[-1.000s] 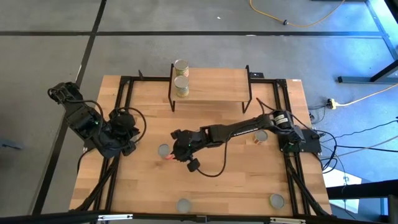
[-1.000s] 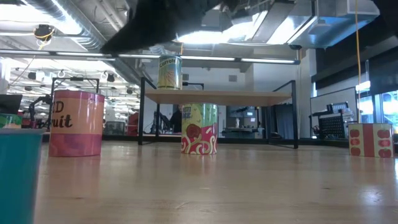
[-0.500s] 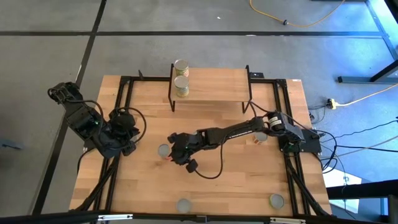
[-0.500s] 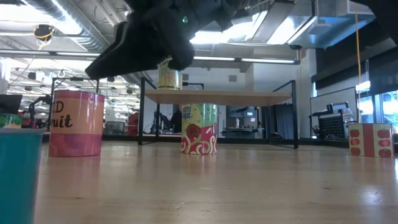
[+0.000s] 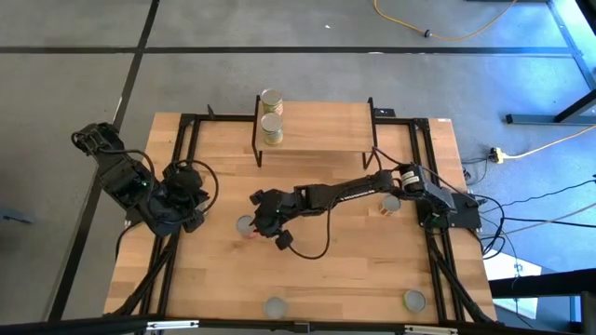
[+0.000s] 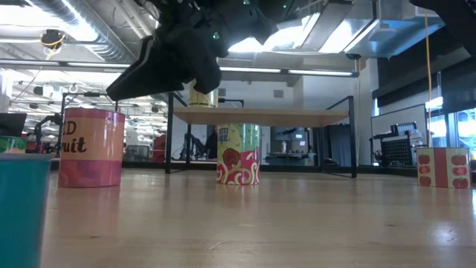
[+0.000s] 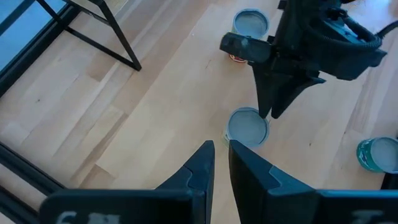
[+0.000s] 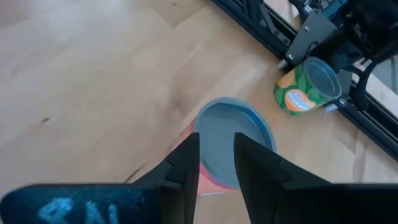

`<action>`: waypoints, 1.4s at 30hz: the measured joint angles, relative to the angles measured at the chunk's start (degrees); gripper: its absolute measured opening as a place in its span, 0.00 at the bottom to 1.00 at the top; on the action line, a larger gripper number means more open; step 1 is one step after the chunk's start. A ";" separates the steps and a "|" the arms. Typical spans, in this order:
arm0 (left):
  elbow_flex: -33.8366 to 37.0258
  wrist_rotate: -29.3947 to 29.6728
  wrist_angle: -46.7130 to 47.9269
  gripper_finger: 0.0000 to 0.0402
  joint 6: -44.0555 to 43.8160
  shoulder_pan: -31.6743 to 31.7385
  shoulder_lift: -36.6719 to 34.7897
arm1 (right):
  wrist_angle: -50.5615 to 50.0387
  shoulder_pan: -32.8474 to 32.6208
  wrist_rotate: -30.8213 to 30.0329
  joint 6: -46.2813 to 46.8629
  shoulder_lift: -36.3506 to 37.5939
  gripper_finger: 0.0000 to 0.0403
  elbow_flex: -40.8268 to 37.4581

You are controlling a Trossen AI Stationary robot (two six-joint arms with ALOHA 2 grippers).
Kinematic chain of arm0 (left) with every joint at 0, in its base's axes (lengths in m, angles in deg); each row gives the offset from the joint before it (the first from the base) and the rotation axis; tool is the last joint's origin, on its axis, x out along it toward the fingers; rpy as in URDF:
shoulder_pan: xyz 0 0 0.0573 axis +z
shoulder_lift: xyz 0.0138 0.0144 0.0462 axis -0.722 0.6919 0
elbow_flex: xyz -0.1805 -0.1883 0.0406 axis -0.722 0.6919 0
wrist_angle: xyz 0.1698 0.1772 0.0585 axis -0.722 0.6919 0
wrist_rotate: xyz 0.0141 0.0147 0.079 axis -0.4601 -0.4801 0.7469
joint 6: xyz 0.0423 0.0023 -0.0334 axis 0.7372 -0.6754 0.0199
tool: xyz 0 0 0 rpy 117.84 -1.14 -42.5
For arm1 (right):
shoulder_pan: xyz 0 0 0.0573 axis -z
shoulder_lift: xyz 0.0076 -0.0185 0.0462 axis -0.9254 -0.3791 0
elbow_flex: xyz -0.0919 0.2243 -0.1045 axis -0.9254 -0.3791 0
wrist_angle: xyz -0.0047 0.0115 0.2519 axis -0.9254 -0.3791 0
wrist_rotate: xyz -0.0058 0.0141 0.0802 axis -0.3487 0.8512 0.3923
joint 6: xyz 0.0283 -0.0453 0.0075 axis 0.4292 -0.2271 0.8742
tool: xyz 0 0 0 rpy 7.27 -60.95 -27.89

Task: Pick and place cans onto a shelf
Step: Put the canned mixed fruits on the shelf

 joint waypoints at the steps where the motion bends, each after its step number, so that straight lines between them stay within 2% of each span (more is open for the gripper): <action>1: 0.00 0.00 0.01 0.10 0.00 0.00 0.00 | 0.00 0.21 1.01 0.02 0.00 0.25 0.00; 4: 0.00 0.00 0.02 0.10 -0.02 0.00 0.00 | -0.73 0.48 4.29 0.02 0.00 0.25 0.00; 10: 0.00 0.07 0.49 0.10 -0.02 0.00 0.00 | -0.75 0.37 5.00 0.02 0.00 0.25 0.00; 26: 0.00 0.09 0.48 0.10 -0.02 0.00 0.00 | -0.23 0.94 5.04 -2.51 -2.34 0.25 0.04; 42: 0.00 0.08 0.44 0.10 -0.50 0.00 0.00 | -1.21 1.11 4.19 -1.25 -2.38 0.25 0.04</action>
